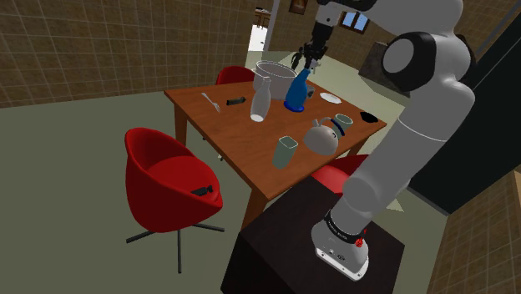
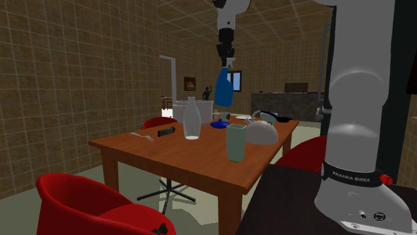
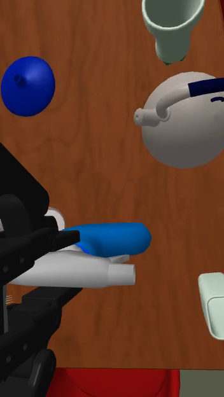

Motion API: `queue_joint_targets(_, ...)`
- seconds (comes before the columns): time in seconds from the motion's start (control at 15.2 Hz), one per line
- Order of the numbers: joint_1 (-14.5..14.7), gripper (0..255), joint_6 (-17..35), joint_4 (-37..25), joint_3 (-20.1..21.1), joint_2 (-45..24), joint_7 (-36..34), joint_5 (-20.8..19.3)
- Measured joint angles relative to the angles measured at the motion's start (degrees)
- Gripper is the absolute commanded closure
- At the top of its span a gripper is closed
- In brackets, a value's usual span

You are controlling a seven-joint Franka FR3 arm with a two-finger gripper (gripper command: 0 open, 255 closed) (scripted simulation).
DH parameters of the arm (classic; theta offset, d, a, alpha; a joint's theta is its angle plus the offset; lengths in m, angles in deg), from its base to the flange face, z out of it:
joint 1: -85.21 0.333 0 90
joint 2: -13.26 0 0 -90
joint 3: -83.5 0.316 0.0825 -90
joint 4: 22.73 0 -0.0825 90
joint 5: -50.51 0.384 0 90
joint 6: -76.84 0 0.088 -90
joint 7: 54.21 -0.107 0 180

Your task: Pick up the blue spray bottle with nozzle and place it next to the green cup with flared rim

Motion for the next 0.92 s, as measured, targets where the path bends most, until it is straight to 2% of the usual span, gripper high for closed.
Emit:
queue_joint_targets(0.26,-2.45,255,1.05,2.94,-2.35,1.91,4.88,-0.65)
queue_joint_targets(0.66,-6.55,255,0.92,2.9,-6.38,2.02,12.98,-0.79)
queue_joint_targets(0.92,-9.71,255,-0.08,-0.15,-9.36,-0.3,19.04,0.16)
